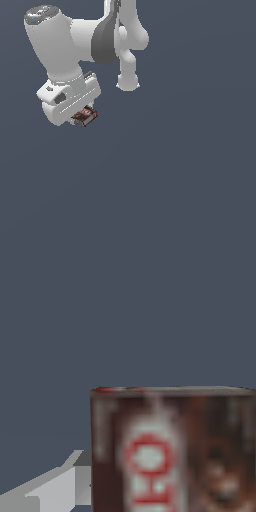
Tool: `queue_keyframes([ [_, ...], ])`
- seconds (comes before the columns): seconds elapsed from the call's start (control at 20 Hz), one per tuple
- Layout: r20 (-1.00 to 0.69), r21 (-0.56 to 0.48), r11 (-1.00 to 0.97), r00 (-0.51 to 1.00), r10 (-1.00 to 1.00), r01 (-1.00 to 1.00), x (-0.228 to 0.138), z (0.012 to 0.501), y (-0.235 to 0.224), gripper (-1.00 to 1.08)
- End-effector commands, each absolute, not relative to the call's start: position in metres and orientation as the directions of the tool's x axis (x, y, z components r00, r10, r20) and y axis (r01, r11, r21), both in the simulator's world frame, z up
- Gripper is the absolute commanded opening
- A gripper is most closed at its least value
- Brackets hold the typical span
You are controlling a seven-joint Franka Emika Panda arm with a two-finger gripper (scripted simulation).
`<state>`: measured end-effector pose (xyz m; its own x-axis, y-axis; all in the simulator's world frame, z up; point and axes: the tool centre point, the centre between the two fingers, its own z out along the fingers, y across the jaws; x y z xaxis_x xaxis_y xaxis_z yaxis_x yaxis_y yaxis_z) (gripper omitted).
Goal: Pick up the object and move it to a goal position.
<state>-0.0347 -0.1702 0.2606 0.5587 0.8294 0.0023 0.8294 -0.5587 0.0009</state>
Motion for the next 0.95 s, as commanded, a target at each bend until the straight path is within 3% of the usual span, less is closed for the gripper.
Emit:
queue_keyframes([
  [0.0, 0.002, 0.0, -0.558, 0.558, 0.83, 0.83, -0.038, 0.286, -0.185, -1.0],
  [0.45, 0.001, 0.0, -0.559, 0.559, 0.829, 0.829, -0.042, 0.347, -0.223, -1.0],
  [0.9, 0.0, 0.0, -0.559, 0.559, 0.829, 0.829, -0.042, 0.364, -0.235, -1.0],
])
